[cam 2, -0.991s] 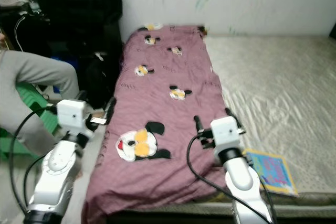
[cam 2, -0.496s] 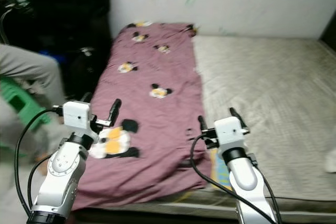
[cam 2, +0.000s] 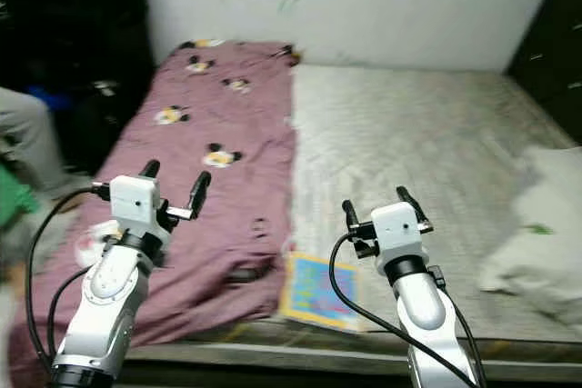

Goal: Clean up the room

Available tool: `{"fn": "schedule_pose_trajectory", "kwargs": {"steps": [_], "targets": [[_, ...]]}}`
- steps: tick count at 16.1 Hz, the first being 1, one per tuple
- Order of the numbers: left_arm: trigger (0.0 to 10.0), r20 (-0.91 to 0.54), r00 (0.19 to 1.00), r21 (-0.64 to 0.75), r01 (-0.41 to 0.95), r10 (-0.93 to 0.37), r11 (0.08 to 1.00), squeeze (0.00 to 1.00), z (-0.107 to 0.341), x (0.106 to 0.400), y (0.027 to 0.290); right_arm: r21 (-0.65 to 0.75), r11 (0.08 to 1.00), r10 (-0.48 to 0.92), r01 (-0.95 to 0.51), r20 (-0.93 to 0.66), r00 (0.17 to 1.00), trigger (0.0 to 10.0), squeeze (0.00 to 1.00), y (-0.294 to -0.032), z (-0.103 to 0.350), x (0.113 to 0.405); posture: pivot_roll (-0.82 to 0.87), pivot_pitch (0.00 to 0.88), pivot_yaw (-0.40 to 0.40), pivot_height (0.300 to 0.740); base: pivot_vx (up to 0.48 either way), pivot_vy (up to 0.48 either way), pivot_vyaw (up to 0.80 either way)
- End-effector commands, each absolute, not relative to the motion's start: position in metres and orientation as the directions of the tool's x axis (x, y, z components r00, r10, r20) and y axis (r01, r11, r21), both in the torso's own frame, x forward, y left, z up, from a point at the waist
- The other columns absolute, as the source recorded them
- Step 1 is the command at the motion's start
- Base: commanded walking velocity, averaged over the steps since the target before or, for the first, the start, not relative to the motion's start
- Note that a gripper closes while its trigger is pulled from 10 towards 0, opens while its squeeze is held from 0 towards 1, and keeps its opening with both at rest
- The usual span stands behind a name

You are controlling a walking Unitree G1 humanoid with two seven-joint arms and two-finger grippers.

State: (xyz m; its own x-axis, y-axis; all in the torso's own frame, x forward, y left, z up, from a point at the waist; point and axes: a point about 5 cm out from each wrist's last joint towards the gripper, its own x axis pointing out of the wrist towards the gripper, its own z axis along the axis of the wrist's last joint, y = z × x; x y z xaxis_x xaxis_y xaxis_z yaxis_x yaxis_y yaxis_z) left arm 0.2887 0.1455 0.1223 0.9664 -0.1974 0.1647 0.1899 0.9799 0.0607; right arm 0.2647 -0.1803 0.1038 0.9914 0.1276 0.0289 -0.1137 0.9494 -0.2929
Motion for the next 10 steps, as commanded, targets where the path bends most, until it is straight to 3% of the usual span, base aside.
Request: {"fn": "schedule_pose_trajectory", "kwargs": {"steps": [1, 10], "targets": [[10.0, 0.168, 0.969, 0.076, 0.17, -0.181, 0.982, 0.0, 0.1238, 0.2884, 0.1524, -0.284, 0.949, 0.149, -0.133, 0.036, 0.988, 10.0, 0.0, -0.1745, 0.1054, 0.2653, -0.08, 0.0, -0.008, 0.74, 0.0, -0.48, 0.0], [10.0, 0.171, 0.968, 0.078, 0.172, -0.184, 0.982, 0.0, 0.124, 0.2885, 0.1514, -0.288, 0.947, 0.158, -0.142, 0.033, 0.987, 10.0, 0.0, -0.1733, 0.1044, 0.2646, -0.07, 0.0, -0.011, 0.74, 0.0, -0.461, 0.0]]}}
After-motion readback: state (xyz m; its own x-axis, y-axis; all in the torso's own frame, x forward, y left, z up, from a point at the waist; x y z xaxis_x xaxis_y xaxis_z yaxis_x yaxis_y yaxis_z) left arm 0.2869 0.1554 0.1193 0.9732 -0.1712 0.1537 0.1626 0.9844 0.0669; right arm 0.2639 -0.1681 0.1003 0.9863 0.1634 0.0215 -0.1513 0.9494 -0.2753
